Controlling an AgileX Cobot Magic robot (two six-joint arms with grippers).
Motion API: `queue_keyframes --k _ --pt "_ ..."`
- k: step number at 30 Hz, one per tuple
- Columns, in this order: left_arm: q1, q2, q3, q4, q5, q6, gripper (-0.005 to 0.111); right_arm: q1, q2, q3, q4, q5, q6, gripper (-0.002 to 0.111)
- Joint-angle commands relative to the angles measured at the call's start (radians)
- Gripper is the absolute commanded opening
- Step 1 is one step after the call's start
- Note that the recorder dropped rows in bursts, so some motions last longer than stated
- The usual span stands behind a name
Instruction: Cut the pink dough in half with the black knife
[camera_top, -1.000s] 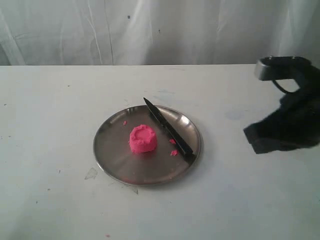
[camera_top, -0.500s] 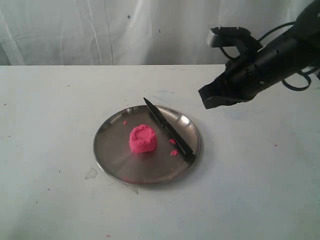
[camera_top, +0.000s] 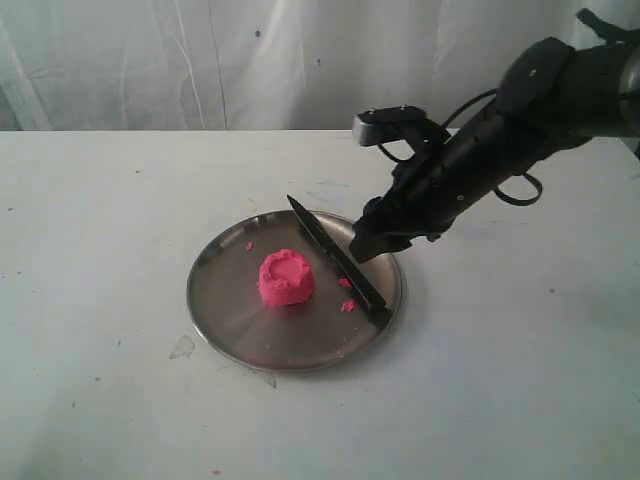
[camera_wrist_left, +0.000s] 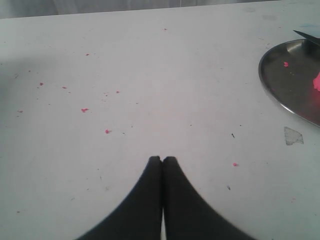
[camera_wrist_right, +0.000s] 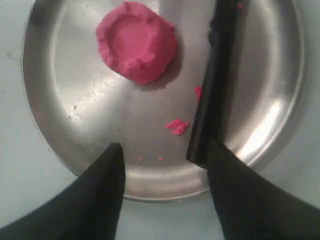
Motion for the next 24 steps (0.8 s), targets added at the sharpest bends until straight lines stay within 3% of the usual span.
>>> queue_keyframes --k 1,4,6,15,24 --pt "-0.007 -0.005 0.002 -0.003 -0.005 -0.004 0.0 0.104 -0.001 -0.059 -0.239 -0.004 0.167 0.049" --pt "-0.007 -0.005 0.002 -0.003 -0.005 -0.004 0.0 0.166 0.006 -0.088 -0.514 -0.031 0.381 0.049" --pt "-0.007 -0.005 0.002 -0.003 -0.005 -0.004 0.0 0.186 0.015 -0.091 -0.587 -0.05 0.454 0.049" --pt "-0.007 -0.005 0.002 -0.003 -0.005 -0.004 0.0 0.197 0.109 -0.093 -0.601 -0.115 0.461 0.049" --pt "-0.007 -0.005 0.002 -0.003 -0.005 -0.004 0.0 0.197 0.204 -0.093 -0.566 -0.295 0.463 0.049"
